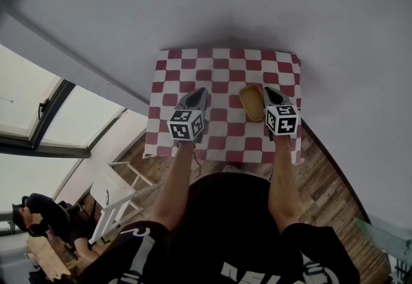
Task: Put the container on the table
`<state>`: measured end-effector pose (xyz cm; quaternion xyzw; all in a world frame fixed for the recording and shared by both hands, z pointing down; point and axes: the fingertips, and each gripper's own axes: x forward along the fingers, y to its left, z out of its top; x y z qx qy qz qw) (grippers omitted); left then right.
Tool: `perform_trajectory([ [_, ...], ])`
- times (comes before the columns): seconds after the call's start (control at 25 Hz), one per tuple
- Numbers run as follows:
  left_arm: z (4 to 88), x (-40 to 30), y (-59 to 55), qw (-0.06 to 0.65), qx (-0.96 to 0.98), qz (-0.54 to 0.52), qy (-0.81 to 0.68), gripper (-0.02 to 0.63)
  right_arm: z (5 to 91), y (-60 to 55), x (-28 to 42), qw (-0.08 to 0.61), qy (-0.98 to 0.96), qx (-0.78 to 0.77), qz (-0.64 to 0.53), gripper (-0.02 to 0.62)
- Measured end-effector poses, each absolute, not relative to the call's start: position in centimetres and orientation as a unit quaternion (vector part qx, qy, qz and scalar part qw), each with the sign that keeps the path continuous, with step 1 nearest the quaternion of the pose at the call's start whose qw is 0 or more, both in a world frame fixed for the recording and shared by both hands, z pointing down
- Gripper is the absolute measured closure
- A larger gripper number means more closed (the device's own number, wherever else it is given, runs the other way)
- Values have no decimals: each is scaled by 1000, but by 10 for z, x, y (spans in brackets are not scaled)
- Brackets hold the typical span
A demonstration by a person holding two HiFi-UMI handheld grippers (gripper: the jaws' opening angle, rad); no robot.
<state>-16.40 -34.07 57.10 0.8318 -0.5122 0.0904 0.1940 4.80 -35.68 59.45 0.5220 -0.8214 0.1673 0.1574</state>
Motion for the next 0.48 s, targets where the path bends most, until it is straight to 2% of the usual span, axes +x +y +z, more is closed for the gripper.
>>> perform_trajectory([
  [0.48, 573, -161, -339, 195, 829, 92, -516, 581, 600, -353, 56, 164, -821, 519, 171, 581],
])
